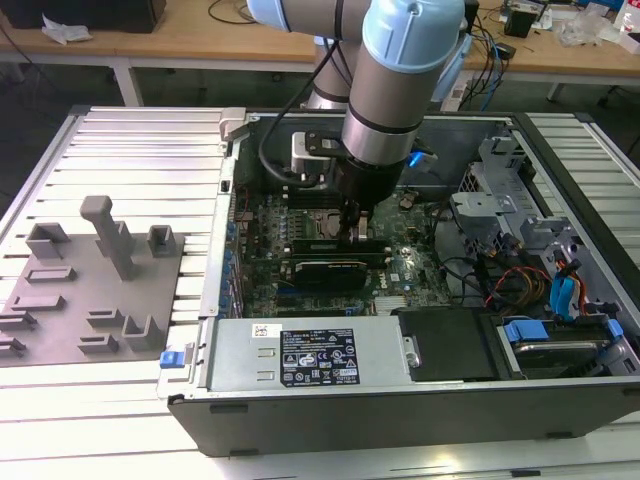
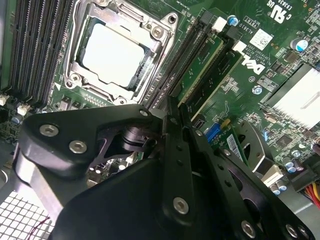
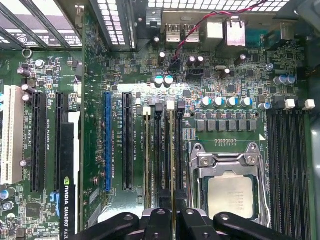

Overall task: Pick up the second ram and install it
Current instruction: 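Insert the second ram into the second slot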

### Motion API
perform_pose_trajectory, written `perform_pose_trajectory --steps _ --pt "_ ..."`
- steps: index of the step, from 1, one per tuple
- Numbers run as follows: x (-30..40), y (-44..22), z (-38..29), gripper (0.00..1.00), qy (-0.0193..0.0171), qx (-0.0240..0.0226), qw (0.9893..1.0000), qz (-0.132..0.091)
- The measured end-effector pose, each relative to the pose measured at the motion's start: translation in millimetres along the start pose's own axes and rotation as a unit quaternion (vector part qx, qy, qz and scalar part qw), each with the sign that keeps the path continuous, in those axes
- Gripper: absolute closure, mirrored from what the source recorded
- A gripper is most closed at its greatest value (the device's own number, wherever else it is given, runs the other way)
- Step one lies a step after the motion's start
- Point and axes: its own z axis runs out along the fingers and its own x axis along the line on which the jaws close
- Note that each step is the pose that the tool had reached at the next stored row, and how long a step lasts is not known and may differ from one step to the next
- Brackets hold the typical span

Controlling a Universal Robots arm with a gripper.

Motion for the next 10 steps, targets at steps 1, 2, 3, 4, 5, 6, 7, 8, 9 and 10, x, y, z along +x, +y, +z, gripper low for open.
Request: perform_pose_trajectory --steps 1,2,3,4,5,6,7,8,9,10 --pt "0.0 0.0 0.0 0.87 0.0 0.0 1.0 0.0" --pt "0.0 -0.1 0.0 0.87 0.0 0.0 1.0 0.0" --pt "0.0 -0.1 0.0 0.87 0.0 0.0 1.0 0.0" --pt "0.0 -0.2 0.1 0.87 0.0 0.0 1.0 0.0" --pt "0.0 -0.2 0.7 0.87 -0.0002 0.0001 1.0 0.0" --pt "0.0 -0.3 1.2 0.87 -0.0001 0.0 1.0 0.0" --pt "0.1 -0.3 1.8 0.87 0.0 0.0 1.0 0.0" --pt "0.2 -0.3 2.6 0.87 0.0001 -0.0001 1.0 0.0" --pt "0.2 -0.4 3.3 0.87 0.0001 0.0 1.0 0.0" --pt "0.2 -0.4 3.4 0.87 0.0002 0.0 1.0 0.0"
